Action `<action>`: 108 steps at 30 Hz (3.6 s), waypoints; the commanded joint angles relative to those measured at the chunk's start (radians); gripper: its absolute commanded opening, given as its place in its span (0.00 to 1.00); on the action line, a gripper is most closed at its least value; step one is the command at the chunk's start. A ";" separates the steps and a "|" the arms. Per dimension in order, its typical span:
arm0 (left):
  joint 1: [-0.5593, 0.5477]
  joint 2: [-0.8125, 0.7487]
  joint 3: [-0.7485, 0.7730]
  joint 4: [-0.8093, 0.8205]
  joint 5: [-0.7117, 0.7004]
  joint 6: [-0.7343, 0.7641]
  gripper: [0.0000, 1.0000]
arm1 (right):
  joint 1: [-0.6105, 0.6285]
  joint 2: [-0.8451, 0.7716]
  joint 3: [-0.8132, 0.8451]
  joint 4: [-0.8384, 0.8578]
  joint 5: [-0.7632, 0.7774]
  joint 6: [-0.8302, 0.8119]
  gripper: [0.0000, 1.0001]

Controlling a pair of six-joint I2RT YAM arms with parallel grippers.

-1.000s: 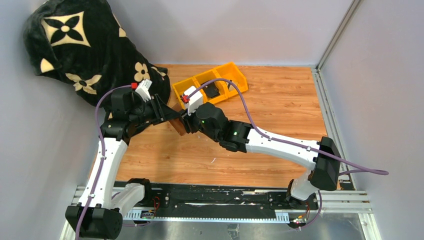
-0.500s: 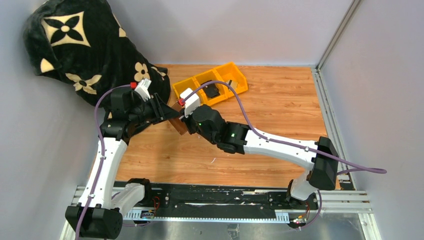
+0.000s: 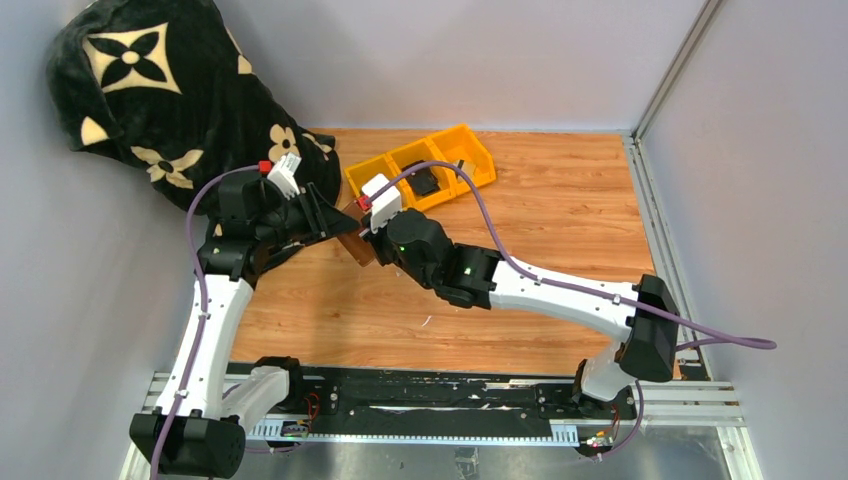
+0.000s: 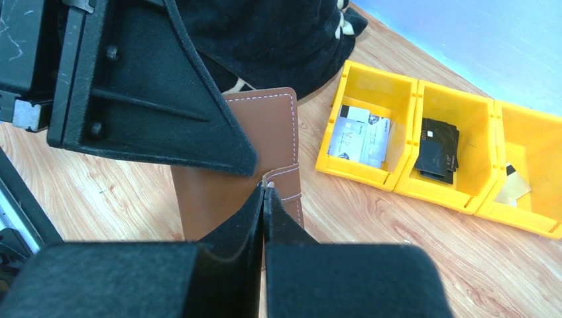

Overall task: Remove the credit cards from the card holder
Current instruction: Open the card holder at the center of the board.

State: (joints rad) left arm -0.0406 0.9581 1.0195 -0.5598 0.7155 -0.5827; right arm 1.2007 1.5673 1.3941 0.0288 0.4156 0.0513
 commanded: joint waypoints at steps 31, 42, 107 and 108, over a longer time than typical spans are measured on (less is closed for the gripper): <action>0.000 -0.072 0.103 0.117 0.230 -0.015 0.00 | -0.306 -0.354 -0.440 0.436 -0.866 0.438 0.83; 0.000 -0.107 0.089 0.199 0.262 -0.104 0.00 | -0.294 -0.241 -0.385 0.528 -0.767 0.511 0.83; 0.001 -0.194 0.061 0.354 0.398 -0.260 0.00 | -0.459 -0.020 -0.458 1.226 -0.757 1.229 0.45; 0.001 -0.195 0.061 0.354 0.398 -0.261 0.00 | -0.458 -0.019 -0.453 1.222 -0.763 1.229 0.41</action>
State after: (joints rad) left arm -0.0360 0.7761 1.0668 -0.2466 1.0702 -0.8207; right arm 0.7444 1.5387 0.9165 1.2526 -0.3653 1.2716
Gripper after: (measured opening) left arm 0.356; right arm 0.458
